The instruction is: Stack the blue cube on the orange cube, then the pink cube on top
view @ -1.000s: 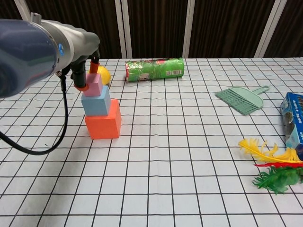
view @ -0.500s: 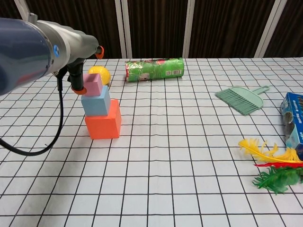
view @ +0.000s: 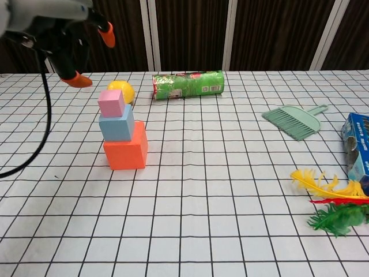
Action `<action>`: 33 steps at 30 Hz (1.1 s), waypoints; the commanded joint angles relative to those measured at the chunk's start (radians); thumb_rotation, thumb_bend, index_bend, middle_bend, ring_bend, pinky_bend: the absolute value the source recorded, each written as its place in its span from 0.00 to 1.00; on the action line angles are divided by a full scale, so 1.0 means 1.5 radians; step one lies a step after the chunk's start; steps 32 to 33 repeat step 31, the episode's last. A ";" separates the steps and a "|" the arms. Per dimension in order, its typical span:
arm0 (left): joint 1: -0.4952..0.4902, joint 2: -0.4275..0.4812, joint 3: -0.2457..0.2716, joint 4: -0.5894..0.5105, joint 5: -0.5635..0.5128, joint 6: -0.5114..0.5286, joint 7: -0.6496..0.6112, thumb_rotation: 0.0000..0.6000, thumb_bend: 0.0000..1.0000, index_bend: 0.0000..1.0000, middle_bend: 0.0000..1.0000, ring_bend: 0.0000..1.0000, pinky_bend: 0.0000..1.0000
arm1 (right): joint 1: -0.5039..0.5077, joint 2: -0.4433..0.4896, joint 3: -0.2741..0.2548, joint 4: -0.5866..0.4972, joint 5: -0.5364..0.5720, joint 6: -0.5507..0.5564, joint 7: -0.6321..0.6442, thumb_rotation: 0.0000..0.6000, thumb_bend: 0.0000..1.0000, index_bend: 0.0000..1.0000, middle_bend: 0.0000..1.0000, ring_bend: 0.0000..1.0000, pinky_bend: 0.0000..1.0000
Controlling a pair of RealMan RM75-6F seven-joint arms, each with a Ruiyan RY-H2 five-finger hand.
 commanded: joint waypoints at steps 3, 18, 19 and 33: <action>0.264 0.296 0.358 -0.009 0.420 -0.146 -0.366 1.00 0.35 0.18 0.24 0.17 0.30 | -0.002 0.001 -0.003 -0.008 -0.010 0.007 -0.008 1.00 0.19 0.08 0.10 0.13 0.16; 0.401 0.298 0.418 0.342 0.601 -0.235 -0.714 1.00 0.35 0.13 0.11 0.07 0.11 | -0.014 -0.009 -0.002 -0.016 -0.036 0.052 -0.039 1.00 0.19 0.08 0.10 0.13 0.16; 0.409 0.286 0.412 0.357 0.604 -0.232 -0.713 1.00 0.35 0.13 0.11 0.06 0.11 | -0.014 -0.010 -0.002 -0.015 -0.039 0.054 -0.042 1.00 0.19 0.08 0.10 0.13 0.16; 0.459 0.257 0.377 0.395 0.628 -0.209 -0.708 1.00 0.35 0.13 0.10 0.04 0.09 | -0.017 -0.027 0.006 0.002 -0.058 0.085 -0.046 1.00 0.19 0.06 0.10 0.13 0.16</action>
